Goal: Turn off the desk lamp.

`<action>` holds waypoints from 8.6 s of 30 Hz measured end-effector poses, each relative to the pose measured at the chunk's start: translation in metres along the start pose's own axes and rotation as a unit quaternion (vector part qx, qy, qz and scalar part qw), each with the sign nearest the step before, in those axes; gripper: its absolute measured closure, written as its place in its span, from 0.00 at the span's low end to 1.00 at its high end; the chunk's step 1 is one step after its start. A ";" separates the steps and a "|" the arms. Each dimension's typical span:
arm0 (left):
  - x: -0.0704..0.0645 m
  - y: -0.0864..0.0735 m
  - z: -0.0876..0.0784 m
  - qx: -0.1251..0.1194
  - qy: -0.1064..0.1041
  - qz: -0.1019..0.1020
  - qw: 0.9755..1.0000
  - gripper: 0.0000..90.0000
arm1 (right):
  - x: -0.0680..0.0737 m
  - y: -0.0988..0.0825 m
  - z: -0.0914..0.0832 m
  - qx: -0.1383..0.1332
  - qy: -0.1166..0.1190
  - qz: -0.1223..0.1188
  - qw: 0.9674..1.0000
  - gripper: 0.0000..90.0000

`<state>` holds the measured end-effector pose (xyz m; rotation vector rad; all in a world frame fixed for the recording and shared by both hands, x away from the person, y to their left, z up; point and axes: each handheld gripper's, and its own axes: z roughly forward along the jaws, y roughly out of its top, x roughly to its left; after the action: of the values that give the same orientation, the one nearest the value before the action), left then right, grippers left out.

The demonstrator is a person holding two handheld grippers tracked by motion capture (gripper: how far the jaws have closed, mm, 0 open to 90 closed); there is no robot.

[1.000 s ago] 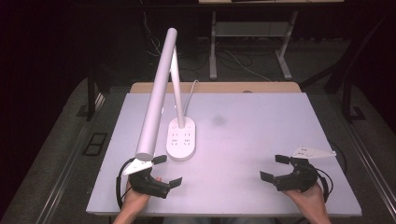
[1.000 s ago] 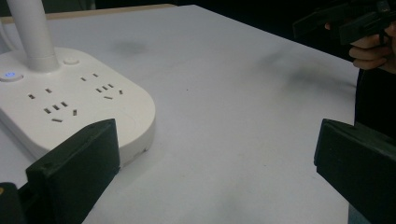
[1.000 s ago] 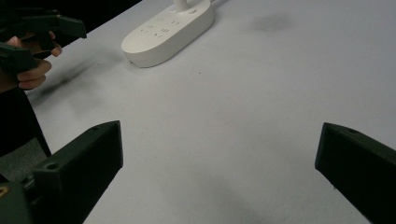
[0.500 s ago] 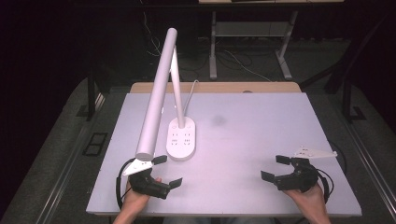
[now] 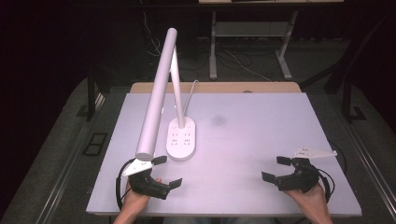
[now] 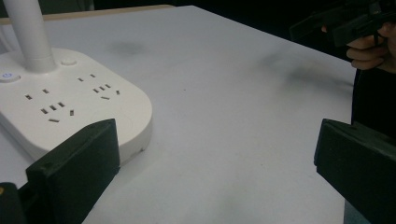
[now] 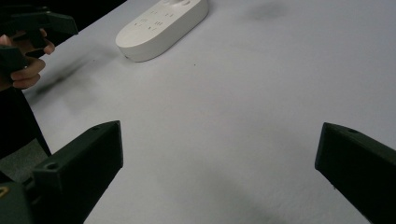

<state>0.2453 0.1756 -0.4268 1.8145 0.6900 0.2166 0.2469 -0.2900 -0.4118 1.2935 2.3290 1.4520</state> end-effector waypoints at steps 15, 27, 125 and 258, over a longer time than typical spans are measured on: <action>0.000 0.000 -0.003 -0.004 0.008 -0.002 1.000 0.00 | -0.001 0.011 -0.003 0.022 0.001 -0.005 1.000 0.01; 0.001 0.000 -0.003 -0.006 0.008 -0.004 1.000 0.00 | 0.003 0.028 0.000 0.030 0.011 -0.019 0.999 0.01; 0.001 0.000 -0.004 -0.010 0.002 -0.002 1.000 0.00 | 0.000 0.189 0.166 0.055 0.034 -0.049 0.997 0.01; 0.007 0.000 -0.009 -0.017 0.008 -0.006 1.000 0.00 | 0.010 0.153 0.276 0.070 0.118 -0.032 0.990 1.00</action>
<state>0.2468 0.1869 -0.4247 1.7768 0.7039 0.2341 0.4678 -0.0658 -0.4384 1.1194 2.6397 1.5214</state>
